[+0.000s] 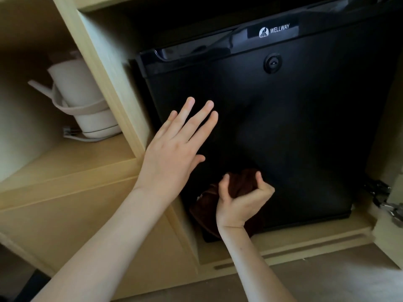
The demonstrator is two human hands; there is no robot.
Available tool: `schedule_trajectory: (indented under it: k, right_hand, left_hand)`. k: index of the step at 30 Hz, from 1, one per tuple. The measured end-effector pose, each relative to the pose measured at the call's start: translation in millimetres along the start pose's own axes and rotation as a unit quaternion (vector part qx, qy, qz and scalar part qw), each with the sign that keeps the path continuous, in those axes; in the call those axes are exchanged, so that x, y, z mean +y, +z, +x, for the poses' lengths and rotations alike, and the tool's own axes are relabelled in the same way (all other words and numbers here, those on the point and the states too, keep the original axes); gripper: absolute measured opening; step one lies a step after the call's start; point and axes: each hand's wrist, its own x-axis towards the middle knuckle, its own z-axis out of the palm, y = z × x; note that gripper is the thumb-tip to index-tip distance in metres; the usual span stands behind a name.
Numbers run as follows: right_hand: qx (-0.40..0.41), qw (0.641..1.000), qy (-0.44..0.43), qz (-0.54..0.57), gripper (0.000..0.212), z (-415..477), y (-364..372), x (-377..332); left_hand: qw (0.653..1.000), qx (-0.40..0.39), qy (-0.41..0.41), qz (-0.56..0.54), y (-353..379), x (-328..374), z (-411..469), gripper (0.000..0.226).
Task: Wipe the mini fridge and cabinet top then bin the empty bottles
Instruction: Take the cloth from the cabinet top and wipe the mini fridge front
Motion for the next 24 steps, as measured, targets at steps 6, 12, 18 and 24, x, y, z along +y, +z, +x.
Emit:
schedule_trajectory:
  k: [6, 12, 18, 24]
  right_hand:
    - [0.001, 0.997, -0.072, -0.011, 0.055, 5, 33, -43]
    - [-0.053, 0.99, -0.123, -0.037, 0.054, -40, 13, 1]
    - [-0.123, 0.986, -0.084, -0.069, 0.058, -78, -8, 25]
    - [-0.059, 0.993, -0.095, -0.025, 0.047, -47, 20, -23]
  left_hand:
    - [1.0, 0.008, 0.02, -0.001, -3, -10, 0, 0.083]
    - [0.999, 0.007, 0.025, 0.022, -2, -6, -4, 0.076]
    - [1.0, 0.002, 0.025, 0.013, -3, -6, -5, 0.074]
    - [1.0, 0.012, 0.013, -0.014, -2, -6, -5, 0.072]
